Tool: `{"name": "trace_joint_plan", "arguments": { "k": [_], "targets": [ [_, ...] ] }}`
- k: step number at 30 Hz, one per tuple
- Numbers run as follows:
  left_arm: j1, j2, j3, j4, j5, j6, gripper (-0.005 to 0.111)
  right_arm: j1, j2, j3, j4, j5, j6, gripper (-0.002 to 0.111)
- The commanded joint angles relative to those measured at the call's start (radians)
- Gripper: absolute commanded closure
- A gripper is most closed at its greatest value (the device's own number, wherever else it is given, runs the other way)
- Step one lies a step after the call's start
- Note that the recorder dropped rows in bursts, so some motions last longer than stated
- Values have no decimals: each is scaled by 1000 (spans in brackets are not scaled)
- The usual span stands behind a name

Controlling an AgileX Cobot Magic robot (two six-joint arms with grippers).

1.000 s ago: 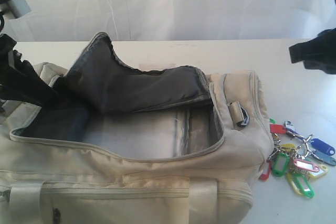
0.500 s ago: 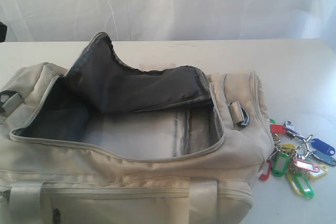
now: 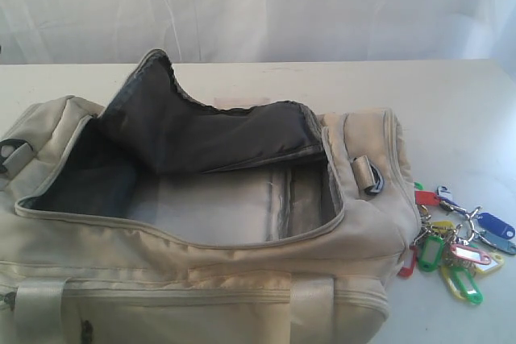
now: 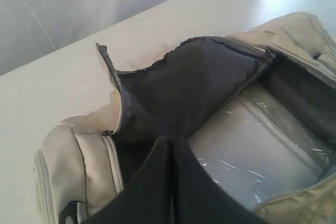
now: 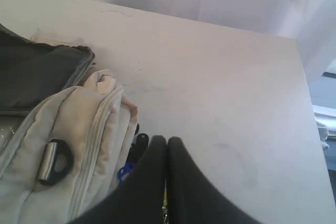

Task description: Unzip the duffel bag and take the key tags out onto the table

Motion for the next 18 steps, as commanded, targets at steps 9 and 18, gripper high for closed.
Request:
{"name": "trace_joint_plan", "arguments": {
  "k": [9,18],
  "targets": [
    [20,-151,6,-6,13,-10,107,-3,-6,5,1,-16,7,108],
    [38,-484,194,-5,-103,-5,107,-3,-6,5,1,-14,7,108]
  ]
}}
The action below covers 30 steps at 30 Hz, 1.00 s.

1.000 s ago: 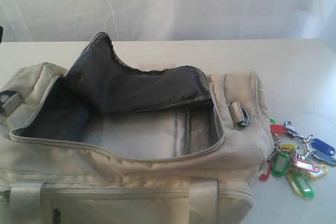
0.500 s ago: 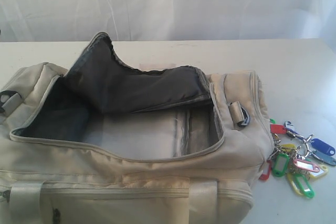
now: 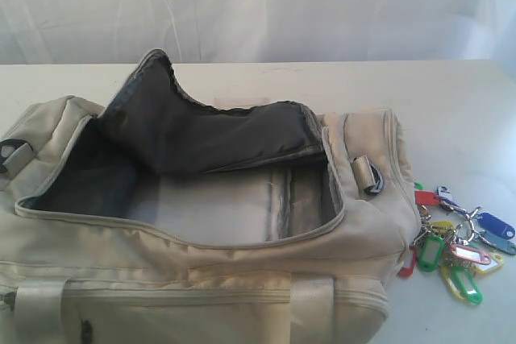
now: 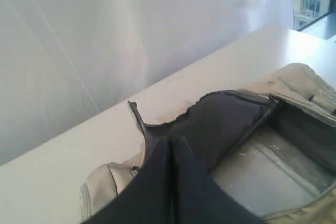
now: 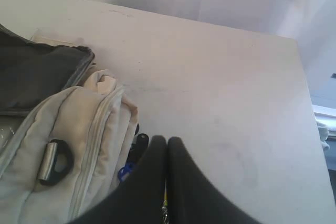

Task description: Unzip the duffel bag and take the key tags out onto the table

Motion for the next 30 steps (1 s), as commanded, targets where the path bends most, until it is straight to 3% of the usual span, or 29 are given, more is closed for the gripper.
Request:
{"name": "trace_joint_plan", "arguments": {
  "k": [1,6,10,21,23,26,28,30],
  "targets": [
    [2,-183,184,-5,-124,-5,107,-3,-6,5,1,-12,5,108],
    [2,-393,430,-11,-270,-12,107,-3,-6,5,1,-14,5,108],
    [2,-453,562,-20,-288,-12,107,-3,-6,5,1,-14,5,108],
    [2,-453,623,-53,-295,-22,107,-3,-6,5,1,-12,5,108],
    [2,-453,657,135,-308,-180,107,-3,-6,5,1,-12,5,108],
    [2,-453,715,572,-301,-686,107,-3,-6,5,1,-12,5,108],
    [2,-453,756,660,-311,-799,107,-3,-6,5,1,-12,5,108],
    [2,-453,790,644,-310,-771,107,-3,-6,5,1,-14,5,108]
  ]
}}
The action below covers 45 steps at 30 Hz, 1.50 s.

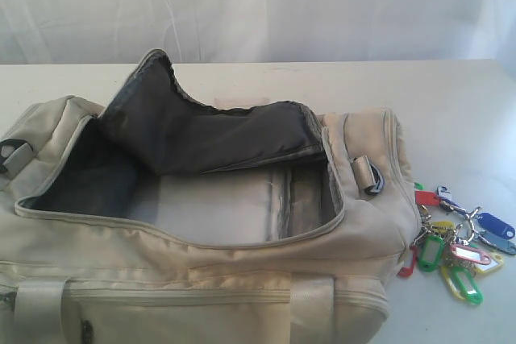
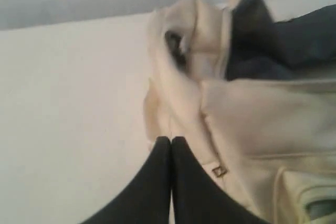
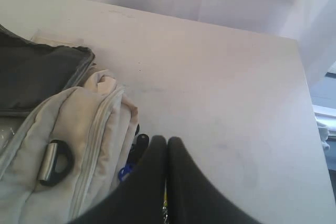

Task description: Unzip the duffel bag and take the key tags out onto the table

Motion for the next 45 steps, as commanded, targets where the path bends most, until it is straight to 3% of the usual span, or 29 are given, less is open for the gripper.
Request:
{"name": "trace_joint_plan", "arguments": {
  "k": [1,5,10,40,45],
  "targets": [
    [2,-4,79,77,-6,-94,107,-3,-6,5,1,-11,2,108],
    [2,-4,130,-34,8,46,107,-3,-6,5,1,-14,2,108],
    [2,-4,130,-41,4,108,107,-3,-6,5,1,-14,2,108],
    [2,-4,130,-41,-7,80,107,-3,-10,5,0,-6,3,108],
    [2,-4,130,-41,-7,80,107,-5,-157,159,22,-224,19,108]
  ]
}}
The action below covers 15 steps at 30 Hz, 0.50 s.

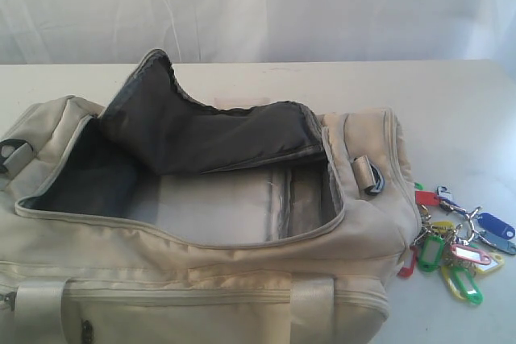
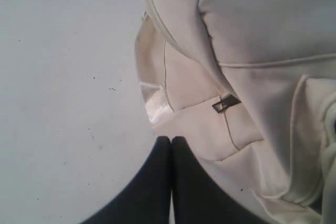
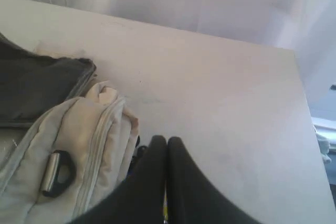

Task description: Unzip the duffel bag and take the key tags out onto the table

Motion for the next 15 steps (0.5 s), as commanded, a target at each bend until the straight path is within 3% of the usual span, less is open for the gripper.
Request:
{"name": "trace_joint_plan", "arguments": {
  "k": [1,6,15],
  "targets": [
    [2,-4,5,-14,-3,-8,107,-9,-149,187,29,-225,15,108],
    [2,-4,5,-14,-3,-8,107,-83,-372,498,30,-397,18,108],
    [2,-4,5,-14,-3,-8,107,-169,-725,835,40,-403,26,108]
  ]
}}
